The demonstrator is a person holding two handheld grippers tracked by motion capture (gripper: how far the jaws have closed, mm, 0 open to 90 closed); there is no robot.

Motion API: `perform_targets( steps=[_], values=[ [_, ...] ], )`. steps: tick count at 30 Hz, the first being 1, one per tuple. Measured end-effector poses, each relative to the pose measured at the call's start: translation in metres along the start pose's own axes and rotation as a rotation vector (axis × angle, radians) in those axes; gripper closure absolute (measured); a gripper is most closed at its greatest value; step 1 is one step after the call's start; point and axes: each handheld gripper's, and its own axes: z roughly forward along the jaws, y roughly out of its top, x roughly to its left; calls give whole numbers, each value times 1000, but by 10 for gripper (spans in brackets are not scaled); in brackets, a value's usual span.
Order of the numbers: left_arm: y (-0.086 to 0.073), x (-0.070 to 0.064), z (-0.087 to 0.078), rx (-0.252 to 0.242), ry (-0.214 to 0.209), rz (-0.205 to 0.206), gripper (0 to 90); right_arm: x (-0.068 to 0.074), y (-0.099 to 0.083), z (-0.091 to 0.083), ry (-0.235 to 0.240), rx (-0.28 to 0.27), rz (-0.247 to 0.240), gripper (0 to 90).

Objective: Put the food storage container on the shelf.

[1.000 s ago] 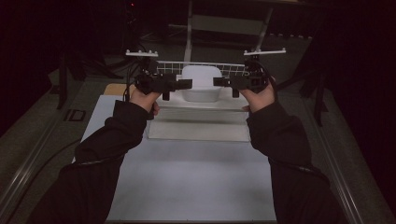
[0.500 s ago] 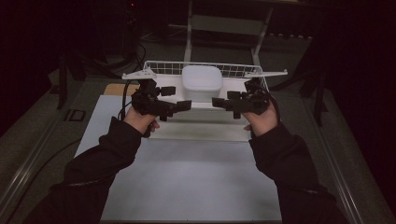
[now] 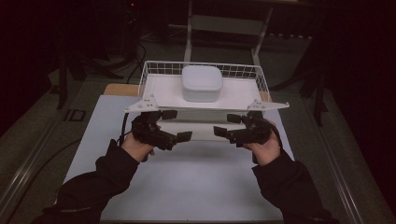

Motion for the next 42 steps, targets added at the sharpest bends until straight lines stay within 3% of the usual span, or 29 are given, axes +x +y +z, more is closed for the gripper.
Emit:
perform_targets(
  steps=[2, 6, 15, 23, 28, 30, 35, 42],
  values=[
    [-5, -3, 2, 6, -8, 11, 17, 0, -8, 0, -18, 9, -25, 151],
    [-16, -9, 6, 26, -21, 37, 17, -1, -23, -3, 0, -7, -32, 152],
    [-49, -13, 15, 52, -47, 25, 17, -4, -63, -5, 26, -4, -48, 154],
    [-80, -15, 17, 73, -56, 16, 17, -5, -84, -10, 24, 10, -43, 153],
    [-95, -19, 16, 90, -43, 30, 17, -6, -97, -15, 29, 11, -39, 150],
    [-102, -19, 15, 95, -44, 22, 17, -6, -103, -18, 16, 20, -48, 150],
    [-120, -18, 12, 104, -41, -20, 17, -13, -123, -22, 13, 22, -11, 151],
    [-133, -18, 7, 109, -18, 20, 17, -17, -138, -24, 8, 36, -7, 151]
  ],
)
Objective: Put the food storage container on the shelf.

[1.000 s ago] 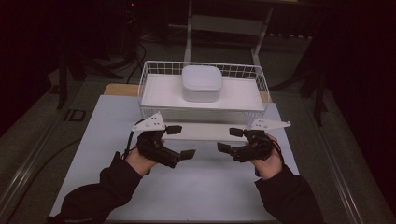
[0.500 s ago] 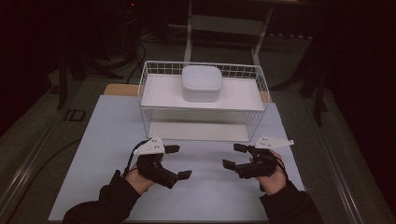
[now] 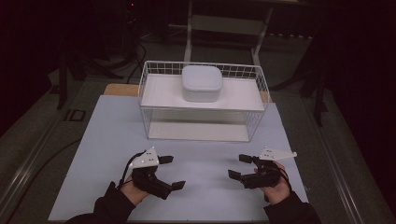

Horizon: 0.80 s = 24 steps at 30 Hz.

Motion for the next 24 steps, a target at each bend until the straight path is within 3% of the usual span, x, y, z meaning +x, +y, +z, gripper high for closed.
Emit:
perform_targets(
  steps=[9, 13, 16, 24],
  values=[
    [-20, 3, -5, 9, 14, -11, 17, -3, -14, -10, -4, 4, 15, 151],
    [-27, 6, -8, 15, 38, -6, 17, -6, -23, -16, -44, 13, -17, 152],
    [-32, 8, -11, 5, 60, 1, 17, -9, -30, -19, -61, 24, -7, 154],
    [-39, 10, -10, 32, 66, 7, 17, -14, -42, -24, -79, 35, -14, 156]
  ],
)
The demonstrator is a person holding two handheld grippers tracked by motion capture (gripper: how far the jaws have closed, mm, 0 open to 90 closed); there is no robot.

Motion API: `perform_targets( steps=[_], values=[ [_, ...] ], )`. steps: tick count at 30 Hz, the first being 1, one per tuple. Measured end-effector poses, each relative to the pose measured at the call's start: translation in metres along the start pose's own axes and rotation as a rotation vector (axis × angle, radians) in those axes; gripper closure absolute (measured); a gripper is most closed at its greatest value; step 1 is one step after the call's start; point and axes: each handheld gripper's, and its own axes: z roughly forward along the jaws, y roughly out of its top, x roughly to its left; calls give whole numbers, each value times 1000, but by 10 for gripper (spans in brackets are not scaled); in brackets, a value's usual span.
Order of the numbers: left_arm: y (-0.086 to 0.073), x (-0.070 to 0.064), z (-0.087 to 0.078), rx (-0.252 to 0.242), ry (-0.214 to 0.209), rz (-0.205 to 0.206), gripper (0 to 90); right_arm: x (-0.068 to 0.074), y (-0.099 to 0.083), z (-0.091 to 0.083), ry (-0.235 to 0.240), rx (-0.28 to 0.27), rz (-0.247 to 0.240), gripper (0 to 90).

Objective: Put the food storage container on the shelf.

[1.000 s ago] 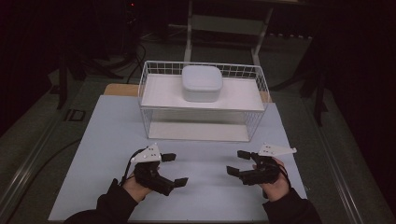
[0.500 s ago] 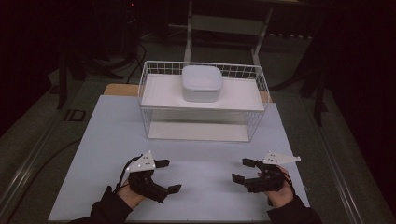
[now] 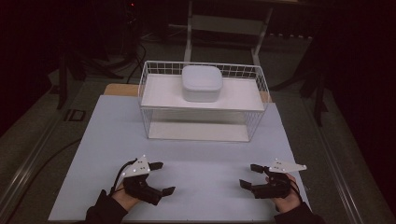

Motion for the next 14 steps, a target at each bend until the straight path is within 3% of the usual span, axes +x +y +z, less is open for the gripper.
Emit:
perform_targets(
  steps=[14],
  values=[
    [-8, 3, 2, 21, 2, -9, 17, -7, -2, 3, -15, -7, 6, 158]
  ],
)
